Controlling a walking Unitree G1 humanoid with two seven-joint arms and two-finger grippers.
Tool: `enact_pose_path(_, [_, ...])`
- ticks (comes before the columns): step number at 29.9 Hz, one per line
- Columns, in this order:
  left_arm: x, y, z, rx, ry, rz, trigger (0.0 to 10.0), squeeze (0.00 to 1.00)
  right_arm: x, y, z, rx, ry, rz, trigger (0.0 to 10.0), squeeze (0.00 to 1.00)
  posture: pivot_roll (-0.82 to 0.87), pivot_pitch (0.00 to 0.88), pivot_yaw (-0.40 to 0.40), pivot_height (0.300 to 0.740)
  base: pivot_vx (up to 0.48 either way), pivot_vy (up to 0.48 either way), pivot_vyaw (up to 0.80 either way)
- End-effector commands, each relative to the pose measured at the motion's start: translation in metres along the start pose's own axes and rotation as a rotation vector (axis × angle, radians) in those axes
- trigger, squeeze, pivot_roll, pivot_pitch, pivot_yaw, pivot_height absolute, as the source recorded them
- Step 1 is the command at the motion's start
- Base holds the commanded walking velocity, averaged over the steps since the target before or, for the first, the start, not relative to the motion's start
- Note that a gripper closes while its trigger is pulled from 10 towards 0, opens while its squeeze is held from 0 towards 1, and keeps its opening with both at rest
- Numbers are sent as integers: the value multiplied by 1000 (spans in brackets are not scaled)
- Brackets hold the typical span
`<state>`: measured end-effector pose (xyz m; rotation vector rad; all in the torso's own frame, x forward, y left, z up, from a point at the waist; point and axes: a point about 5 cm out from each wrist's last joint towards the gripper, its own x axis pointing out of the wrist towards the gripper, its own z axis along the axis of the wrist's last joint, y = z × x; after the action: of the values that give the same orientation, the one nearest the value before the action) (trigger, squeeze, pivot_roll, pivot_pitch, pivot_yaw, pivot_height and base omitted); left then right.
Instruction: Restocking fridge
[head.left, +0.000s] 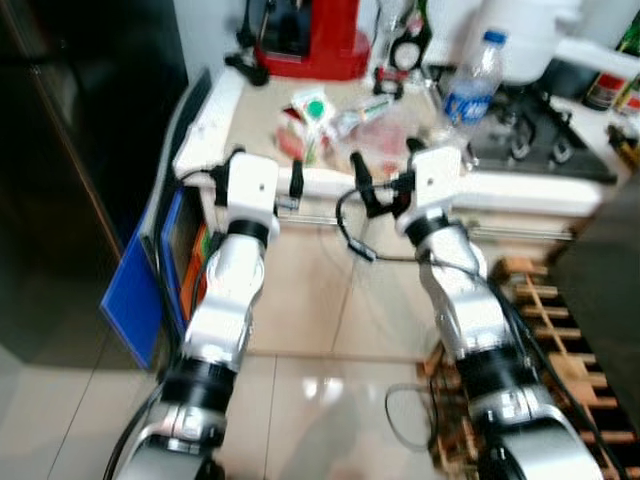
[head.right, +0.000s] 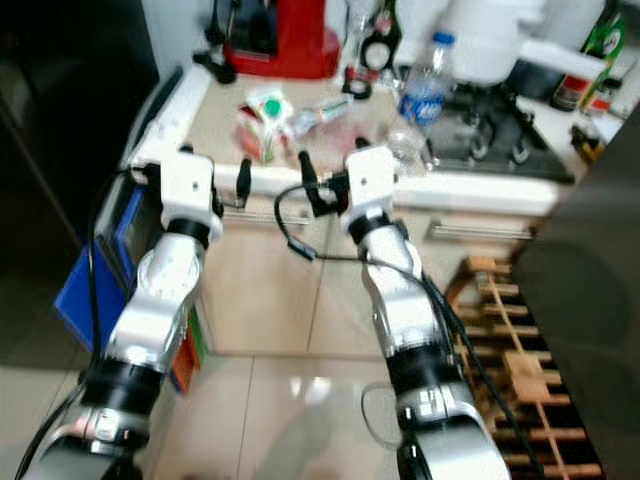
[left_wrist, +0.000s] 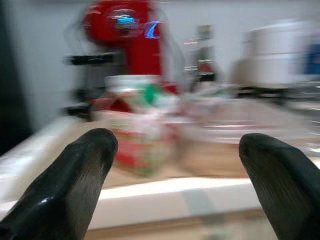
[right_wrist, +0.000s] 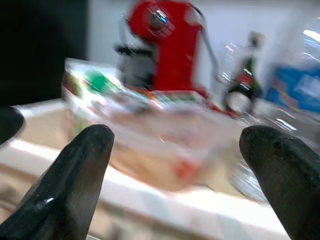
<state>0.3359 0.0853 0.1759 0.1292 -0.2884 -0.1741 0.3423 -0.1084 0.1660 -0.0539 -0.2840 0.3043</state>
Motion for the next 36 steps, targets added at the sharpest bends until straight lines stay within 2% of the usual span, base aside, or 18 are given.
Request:
enact_pose_path(1, [3, 3, 6, 19, -26, -8, 10000, 0, 8, 4, 18, -19, -75, 8, 10000, 0, 36, 0, -37, 740, 394, -270, 0])
enact_pose_path(8, [4, 3, 6, 18, -27, -12, 10000, 0, 18, -11, 29, -38, -103, -51, 10000, 0, 39, 0, -34, 740, 404, -151, 0])
enact_pose_path(9, [4, 3, 6, 17, -27, -18, 10000, 0, 24, -14, 37, -44, -127, -61, 10000, 0, 39, 0, -34, 740, 412, -240, 0])
enact_pose_path(13, [3, 2, 6, 15, -28, -26, 10000, 0, 31, -15, 49, -55, -165, -60, 10000, 0, 42, 0, -37, 740, 415, -60, 0])
enact_pose_path(17, [4, 1, 10, 20, -47, -29, 10000, 0, 42, -11, 72, -66, -238, -34, 10000, 0, 43, 0, -36, 740, 414, -120, 0])
enact_pose_path(18, [4, 2, 11, 22, -54, -25, 10000, 0, 48, -7, 85, -72, -277, -18, 10000, 0, 44, 0, -37, 740, 412, 0, 0])
enact_pose_path(19, [4, 2, 11, 22, -54, -25, 10000, 0, 48, -7, 85, -72, -277, -18, 10000, 0, 44, 0, -37, 740, 412, 0, 0])
enact_pose_path(22, [5, 3, 12, 17, -63, -11, 10000, 0, 56, -6, 105, -70, -336, -6, 10000, 0, 44, 0, -36, 740, 427, 0, 0])
enact_pose_path(24, [5, 2, 16, -2, -86, -11, 10000, 0, 62, -5, 125, -69, -396, 5, 10000, 0, 46, 0, -37, 740, 472, 0, 0])
enact_pose_path(26, [4, 2, 19, 0, -114, -11, 10000, 0, 65, -4, 137, -74, -427, 8, 10000, 0, 46, 0, -36, 740, 0, 0, 0])
enact_pose_path(30, [4, 3, 16, 5, -98, -6, 10000, 0, 72, -2, 164, -95, -501, 10, 10000, 0, 43, 0, -35, 740, 0, 0, 0])
enact_pose_path(32, [5, 3, 16, 2, -95, 1, 10000, 0, 76, -3, 173, -100, -516, 7, 10000, 0, 43, 0, -36, 740, 0, 0, 0])
enact_pose_path(36, [3, 2, 16, -5, -99, 5, 10000, 0, 88, -7, 175, -73, -479, 7, 10000, 0, 54, 0, -44, 740, 0, 0, 0])
